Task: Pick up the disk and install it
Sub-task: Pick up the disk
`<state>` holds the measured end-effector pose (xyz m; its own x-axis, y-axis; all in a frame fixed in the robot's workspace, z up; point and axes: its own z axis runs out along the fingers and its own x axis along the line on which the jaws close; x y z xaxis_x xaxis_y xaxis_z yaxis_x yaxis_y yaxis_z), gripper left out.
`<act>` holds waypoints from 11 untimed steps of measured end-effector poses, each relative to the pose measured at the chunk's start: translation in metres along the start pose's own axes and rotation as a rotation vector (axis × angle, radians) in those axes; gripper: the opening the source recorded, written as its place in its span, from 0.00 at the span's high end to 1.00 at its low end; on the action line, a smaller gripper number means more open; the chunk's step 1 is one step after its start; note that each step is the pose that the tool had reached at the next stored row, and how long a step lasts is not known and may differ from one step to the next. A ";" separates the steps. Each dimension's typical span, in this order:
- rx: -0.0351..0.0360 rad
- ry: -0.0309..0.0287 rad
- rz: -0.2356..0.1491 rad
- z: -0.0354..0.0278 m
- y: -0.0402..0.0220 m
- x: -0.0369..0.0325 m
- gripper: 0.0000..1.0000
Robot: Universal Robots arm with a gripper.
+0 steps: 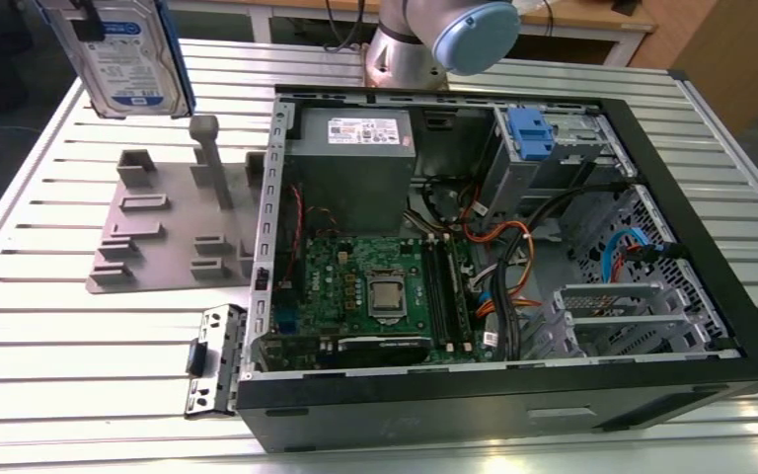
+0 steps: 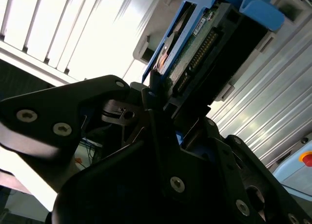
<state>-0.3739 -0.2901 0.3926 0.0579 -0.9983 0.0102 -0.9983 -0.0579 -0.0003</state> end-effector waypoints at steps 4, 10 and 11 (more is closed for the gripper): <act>-0.0001 0.0000 0.000 -0.0031 0.0000 0.0000 0.64; -0.0001 0.0000 0.000 -0.0067 0.0000 0.0001 0.64; 0.0000 0.0000 0.000 -0.0071 0.0000 0.0001 0.64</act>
<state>-0.3740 -0.2901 0.3997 0.0579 -0.9983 0.0102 -0.9983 -0.0579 -0.0003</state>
